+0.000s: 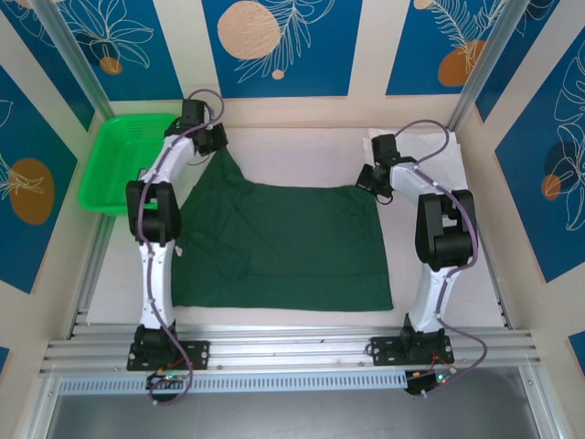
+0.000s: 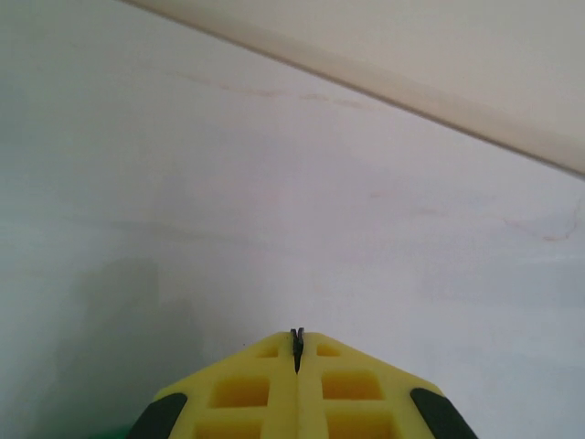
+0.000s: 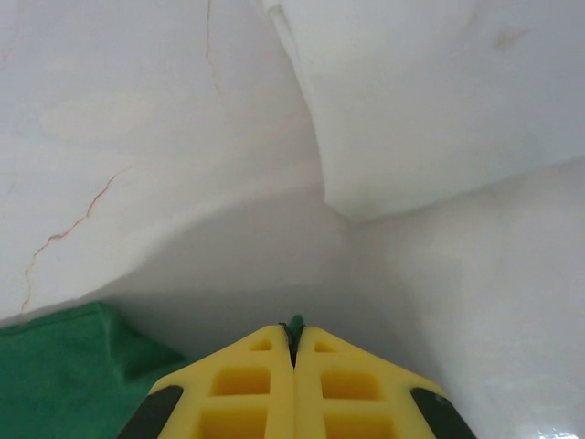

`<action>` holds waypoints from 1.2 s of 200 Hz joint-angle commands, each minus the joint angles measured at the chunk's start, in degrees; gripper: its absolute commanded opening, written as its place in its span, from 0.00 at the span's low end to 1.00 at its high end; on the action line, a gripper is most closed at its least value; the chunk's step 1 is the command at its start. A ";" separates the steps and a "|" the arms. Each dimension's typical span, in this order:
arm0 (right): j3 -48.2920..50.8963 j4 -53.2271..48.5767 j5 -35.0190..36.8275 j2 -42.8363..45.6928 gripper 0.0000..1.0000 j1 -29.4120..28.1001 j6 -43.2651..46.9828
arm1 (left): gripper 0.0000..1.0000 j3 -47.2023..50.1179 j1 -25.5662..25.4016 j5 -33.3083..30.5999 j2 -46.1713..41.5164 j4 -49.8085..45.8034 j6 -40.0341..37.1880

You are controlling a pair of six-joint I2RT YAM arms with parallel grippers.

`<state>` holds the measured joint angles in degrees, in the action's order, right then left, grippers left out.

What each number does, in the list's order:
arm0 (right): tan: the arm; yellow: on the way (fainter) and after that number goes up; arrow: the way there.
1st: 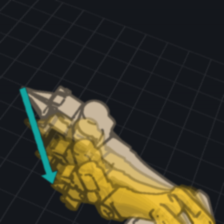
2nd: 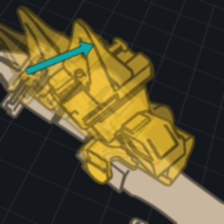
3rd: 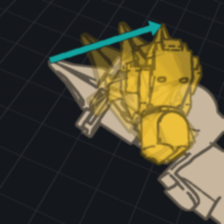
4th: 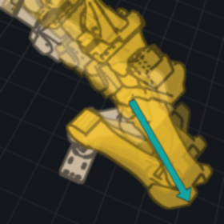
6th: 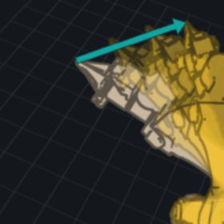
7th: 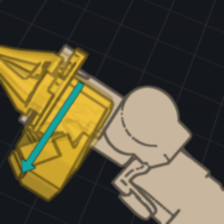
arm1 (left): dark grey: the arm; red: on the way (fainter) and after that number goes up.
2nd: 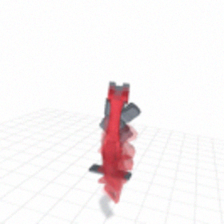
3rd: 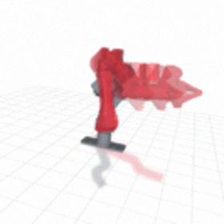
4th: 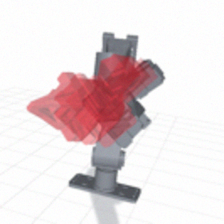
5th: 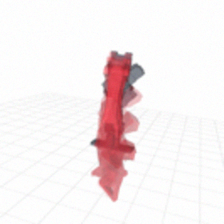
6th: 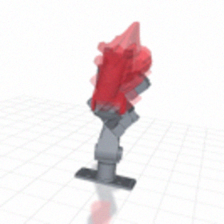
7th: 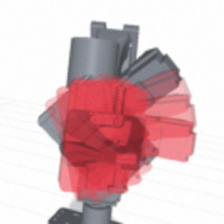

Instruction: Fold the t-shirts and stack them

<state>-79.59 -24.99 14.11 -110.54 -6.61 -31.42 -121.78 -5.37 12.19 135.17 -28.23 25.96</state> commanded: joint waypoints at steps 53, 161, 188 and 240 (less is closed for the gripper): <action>12.90 2.79 -5.30 12.91 0.00 1.34 0.09 | 0.00 23.66 0.44 -4.14 -25.95 -3.58 3.70; 20.73 -1.03 -6.93 25.80 0.00 1.77 1.87 | 0.00 46.76 0.38 -5.15 -48.53 -18.85 7.83; 22.52 -1.12 -7.03 26.91 0.00 2.21 1.41 | 0.00 49.50 0.85 -4.97 -51.07 -20.16 8.22; 23.97 -1.41 -7.75 28.62 0.00 3.82 1.05 | 0.00 45.06 1.86 -1.75 -50.73 -26.79 6.35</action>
<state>-55.99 -25.47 7.86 -84.03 -3.55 -30.76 -73.71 -4.71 8.08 85.17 -50.22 33.67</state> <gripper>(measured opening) 0.050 0.039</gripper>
